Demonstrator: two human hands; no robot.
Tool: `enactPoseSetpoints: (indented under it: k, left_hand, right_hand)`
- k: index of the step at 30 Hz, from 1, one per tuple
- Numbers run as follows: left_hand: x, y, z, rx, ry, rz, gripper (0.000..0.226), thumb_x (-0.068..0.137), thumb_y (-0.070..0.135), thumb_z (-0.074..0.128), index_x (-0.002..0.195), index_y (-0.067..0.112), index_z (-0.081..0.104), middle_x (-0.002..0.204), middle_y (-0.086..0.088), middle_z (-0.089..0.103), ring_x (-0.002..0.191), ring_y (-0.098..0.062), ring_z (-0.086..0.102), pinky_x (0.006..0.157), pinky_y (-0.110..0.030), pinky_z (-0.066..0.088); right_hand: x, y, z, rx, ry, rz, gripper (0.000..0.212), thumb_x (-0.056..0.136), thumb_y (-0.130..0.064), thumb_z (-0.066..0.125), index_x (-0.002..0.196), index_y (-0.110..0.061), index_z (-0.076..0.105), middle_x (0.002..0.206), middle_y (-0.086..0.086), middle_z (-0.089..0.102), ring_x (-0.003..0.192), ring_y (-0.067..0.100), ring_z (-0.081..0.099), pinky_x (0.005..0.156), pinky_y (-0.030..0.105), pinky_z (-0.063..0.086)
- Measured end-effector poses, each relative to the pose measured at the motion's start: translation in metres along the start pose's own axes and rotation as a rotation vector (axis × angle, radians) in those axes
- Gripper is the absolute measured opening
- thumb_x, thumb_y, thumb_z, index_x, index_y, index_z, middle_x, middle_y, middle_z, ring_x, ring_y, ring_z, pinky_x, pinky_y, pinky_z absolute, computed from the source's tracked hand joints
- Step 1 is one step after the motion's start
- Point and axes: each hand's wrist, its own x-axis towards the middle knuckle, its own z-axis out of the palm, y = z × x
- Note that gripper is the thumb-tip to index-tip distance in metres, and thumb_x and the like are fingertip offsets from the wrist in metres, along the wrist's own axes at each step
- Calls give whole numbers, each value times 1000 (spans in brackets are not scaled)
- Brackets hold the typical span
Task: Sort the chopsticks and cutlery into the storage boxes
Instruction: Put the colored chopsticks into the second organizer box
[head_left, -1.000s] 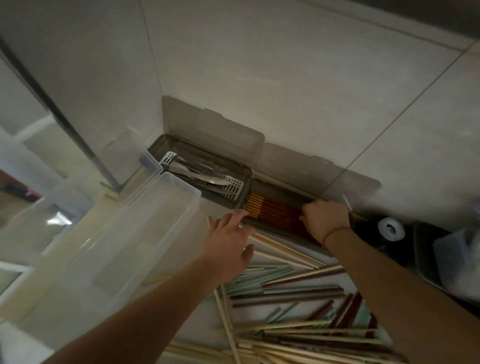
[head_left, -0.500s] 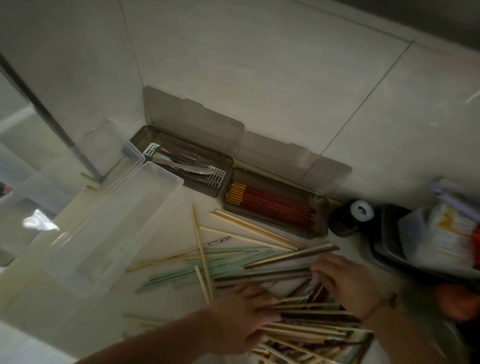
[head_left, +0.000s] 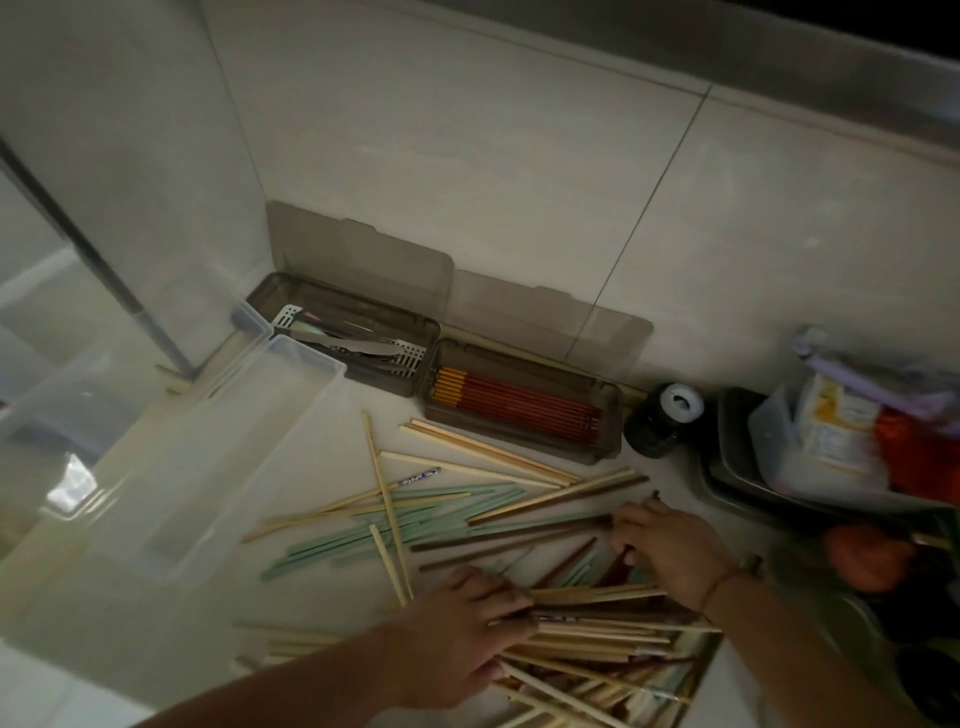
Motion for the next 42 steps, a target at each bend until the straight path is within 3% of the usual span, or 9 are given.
enactPoseSetpoints:
  k: [2,5,11,15,20,24,30,33,42]
  left_hand:
    - [-3,-1,0,10,-13,-6,56,80,58,49,132,37,49,139,11,51,120,-12,51,102,-34,44]
    - [-7,-2,-1,11,-8,-9,53,82,57,47,131,38,51,141,13,49,120,-10,51,102,-33,44]
    - [-15,-5,0,16,25,19,48,86,51,50,130,34,52,141,14,48,121,-12,49,107,-35,33]
    - [-15,-7,0,-19,34,37,41,89,49,50,128,36,52,141,14,47,124,-13,48,108,-36,27]
    - [-4,-18,-10,-63,155,-23,38,92,53,51,127,39,52,145,13,43,134,-15,39,112,-41,33]
    - [11,-45,-37,-157,343,-273,42,89,41,56,129,29,53,148,4,41,135,-22,39,109,-47,36]
    - [23,-94,-72,-33,143,-650,64,97,51,35,153,27,17,163,3,1,150,-24,2,120,-51,5]
    - [24,-104,-77,-53,55,-692,68,99,53,32,155,25,6,163,4,-3,149,-20,-8,119,-52,-2]
    - [23,-107,-70,-51,17,-687,61,97,51,40,150,26,26,163,2,-7,148,-20,-14,118,-53,-1]
  right_hand:
    - [-5,5,-8,17,-37,79,21,83,-23,65,99,-37,61,109,-21,54,101,5,50,80,21,46]
    - [-16,19,-19,55,-27,176,18,86,-22,63,97,-36,61,102,-20,52,90,-1,48,72,7,32]
    - [-46,24,-76,-115,246,271,35,55,0,84,73,-23,65,79,-1,60,65,23,59,48,29,46]
    - [-61,9,-135,-280,397,307,14,68,-9,76,76,-19,70,80,4,65,62,29,59,49,27,40]
    - [-33,-8,-150,-96,621,431,3,82,-15,71,84,-17,72,93,5,65,60,27,61,50,27,44]
    - [19,-19,-127,55,548,514,7,86,-25,67,88,-22,74,93,4,61,68,27,60,55,26,40]
    - [102,-32,-97,-33,198,491,17,96,-38,47,97,-34,63,104,-4,62,85,20,61,58,25,34]
    - [129,-30,-89,-83,141,470,17,96,-40,46,98,-32,61,101,-4,64,86,21,61,62,26,42]
    - [160,-14,-71,-262,-71,385,21,93,-37,48,98,-24,63,95,1,66,86,21,61,69,29,51]
